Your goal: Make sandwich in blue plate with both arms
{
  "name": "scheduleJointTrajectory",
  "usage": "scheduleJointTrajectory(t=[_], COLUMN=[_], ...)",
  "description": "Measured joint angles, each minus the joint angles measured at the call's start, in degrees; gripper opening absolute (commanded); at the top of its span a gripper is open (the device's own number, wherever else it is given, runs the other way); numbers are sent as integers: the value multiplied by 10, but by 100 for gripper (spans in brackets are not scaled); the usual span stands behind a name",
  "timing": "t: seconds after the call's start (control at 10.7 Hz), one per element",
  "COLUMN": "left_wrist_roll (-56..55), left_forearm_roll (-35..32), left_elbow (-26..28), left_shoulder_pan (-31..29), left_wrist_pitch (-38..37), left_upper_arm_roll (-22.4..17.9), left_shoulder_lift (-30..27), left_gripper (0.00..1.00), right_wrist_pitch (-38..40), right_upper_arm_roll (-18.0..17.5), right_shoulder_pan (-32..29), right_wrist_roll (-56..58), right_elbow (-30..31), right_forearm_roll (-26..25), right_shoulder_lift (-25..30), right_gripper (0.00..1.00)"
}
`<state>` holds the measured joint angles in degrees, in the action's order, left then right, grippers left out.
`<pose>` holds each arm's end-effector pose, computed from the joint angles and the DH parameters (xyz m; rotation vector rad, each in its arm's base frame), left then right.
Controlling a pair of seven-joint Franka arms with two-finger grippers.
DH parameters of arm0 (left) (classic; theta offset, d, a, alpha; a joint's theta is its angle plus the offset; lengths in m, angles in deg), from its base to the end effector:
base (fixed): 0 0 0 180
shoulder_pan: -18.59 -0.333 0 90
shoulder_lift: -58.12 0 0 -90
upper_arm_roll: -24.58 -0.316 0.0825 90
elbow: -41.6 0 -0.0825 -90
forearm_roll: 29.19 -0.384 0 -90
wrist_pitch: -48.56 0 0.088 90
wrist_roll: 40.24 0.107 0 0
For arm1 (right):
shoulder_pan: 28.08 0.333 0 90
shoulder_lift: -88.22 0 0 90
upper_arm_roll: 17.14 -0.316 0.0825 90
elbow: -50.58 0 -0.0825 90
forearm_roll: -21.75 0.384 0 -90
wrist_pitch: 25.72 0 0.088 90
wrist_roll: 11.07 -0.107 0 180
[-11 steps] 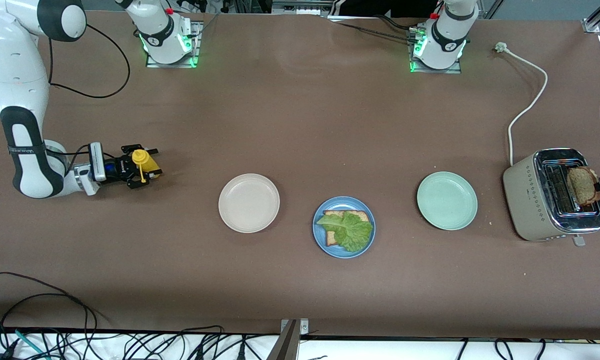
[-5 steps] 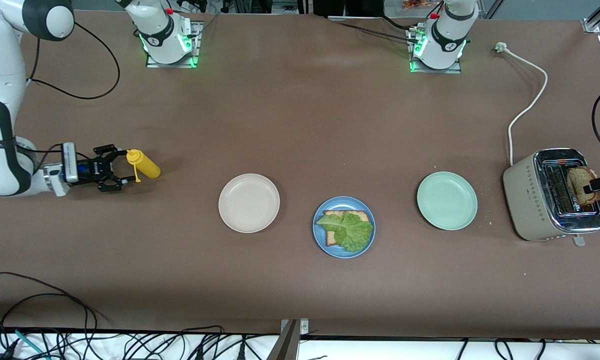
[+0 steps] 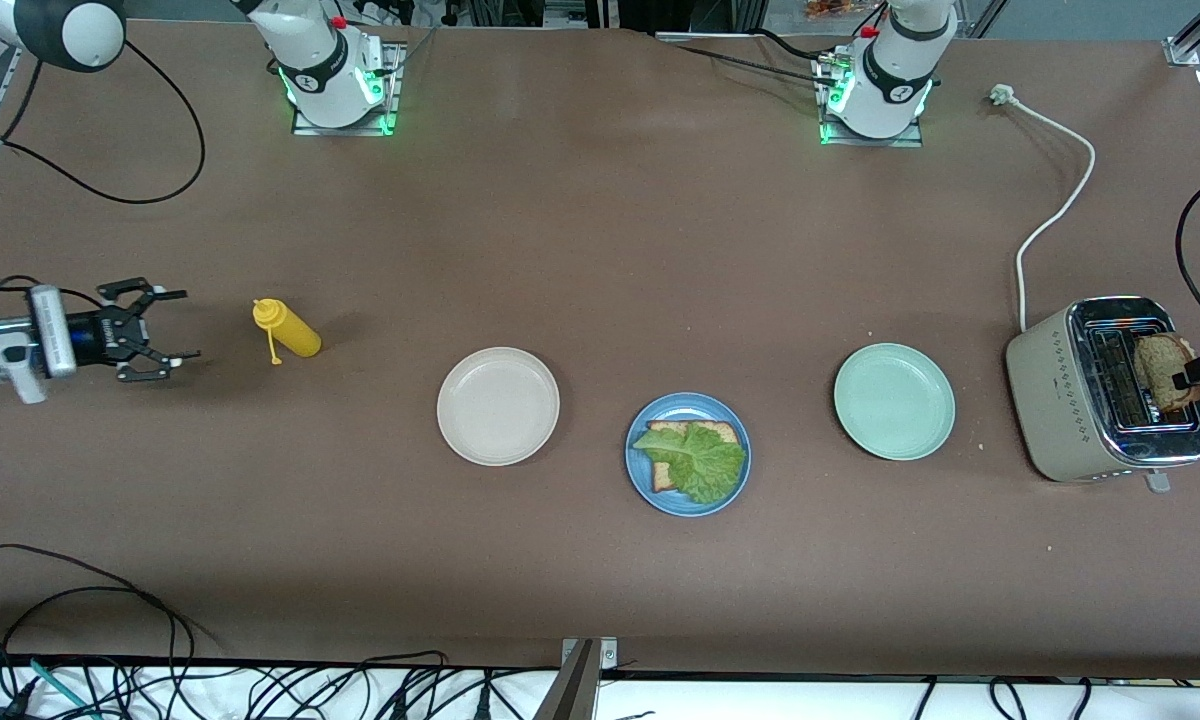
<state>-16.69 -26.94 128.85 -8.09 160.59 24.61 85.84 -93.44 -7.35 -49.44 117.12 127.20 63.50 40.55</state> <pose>0.6137 0.3051 0.3757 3.0847 0.1077 -0.0480 0.5932 -0.2299 0.2263 -1.4355 -1.4760 -0.4987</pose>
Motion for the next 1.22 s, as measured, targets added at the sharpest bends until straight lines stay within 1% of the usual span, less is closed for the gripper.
scheduleJointTrajectory(t=[0.19,0.28,0.47,0.65,0.75,0.84,1.03,1.12,1.22], left_wrist_roll=[5,5,5,5,5,6,6,6,6], left_forearm_roll=[0,0,0,0,0,0,0,0,0], left_elbow=[-2,-2,-4,-8,-10,-16,-50,-67,-84], left_shoulder_pan=[0,0,0,0,-1,-1,-1,0,0], left_wrist_pitch=[-3,-3,-9,-23,-33,-49,-108,-138,-162], left_upper_arm_roll=[1,1,1,1,1,1,1,2,4], left_shoulder_lift=[0,0,-1,-2,-4,-10,-21,-26,-30], left_gripper=[0,0,0,0,0,0,0,0,0], right_wrist_pitch=[22,26,28,16,-5,-27,-57,-67,-83], right_upper_arm_roll=[-3,-7,-9,-10,-11,-12,-14,-15,-15], right_shoulder_pan=[6,13,48,101,132,166,238,269,290], right_wrist_roll=[-163,-244,-415,-594,-670,-747,-897,-955,-999], right_elbow=[-48,-57,-61,-61,-61,-61,-61,-60,-49], right_forearm_roll=[-26,-43,-88,-128,-162,-208,-320,-360,-385], right_shoulder_lift=[51,86,155,199,214,227,250,257,264], right_gripper=[100,100,100,100,100,100,100,100,100])
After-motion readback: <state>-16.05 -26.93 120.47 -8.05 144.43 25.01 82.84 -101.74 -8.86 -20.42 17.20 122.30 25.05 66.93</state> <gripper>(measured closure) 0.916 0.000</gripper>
